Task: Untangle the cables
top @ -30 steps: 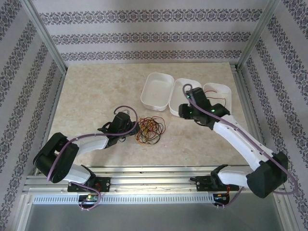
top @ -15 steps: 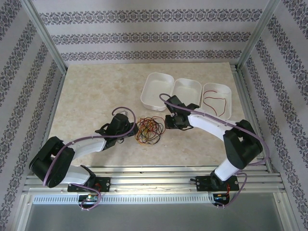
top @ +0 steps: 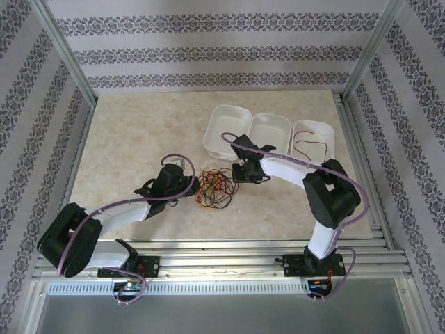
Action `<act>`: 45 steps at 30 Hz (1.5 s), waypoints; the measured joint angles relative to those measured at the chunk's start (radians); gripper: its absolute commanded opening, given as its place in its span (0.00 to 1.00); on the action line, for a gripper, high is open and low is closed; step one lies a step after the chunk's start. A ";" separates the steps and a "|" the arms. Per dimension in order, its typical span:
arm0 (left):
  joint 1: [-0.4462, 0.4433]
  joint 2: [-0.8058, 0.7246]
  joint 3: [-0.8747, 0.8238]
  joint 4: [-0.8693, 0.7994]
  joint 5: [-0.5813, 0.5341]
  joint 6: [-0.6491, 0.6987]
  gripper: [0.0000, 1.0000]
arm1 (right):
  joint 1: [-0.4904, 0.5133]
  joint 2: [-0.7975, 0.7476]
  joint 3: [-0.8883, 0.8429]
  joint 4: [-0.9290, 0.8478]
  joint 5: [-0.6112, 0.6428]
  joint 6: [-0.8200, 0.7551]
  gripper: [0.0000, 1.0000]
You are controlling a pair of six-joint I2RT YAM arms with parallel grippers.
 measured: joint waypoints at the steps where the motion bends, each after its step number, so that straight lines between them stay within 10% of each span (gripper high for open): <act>1: 0.000 0.008 0.001 0.000 0.003 0.003 0.37 | 0.000 0.009 0.006 0.002 -0.001 0.000 0.32; 23: 0.000 0.201 0.048 0.017 0.068 0.002 0.36 | 0.000 0.092 0.039 0.008 -0.041 -0.022 0.08; 45: 0.001 0.227 0.051 0.053 0.071 -0.021 0.00 | 0.001 -0.082 0.043 -0.051 0.025 -0.031 0.00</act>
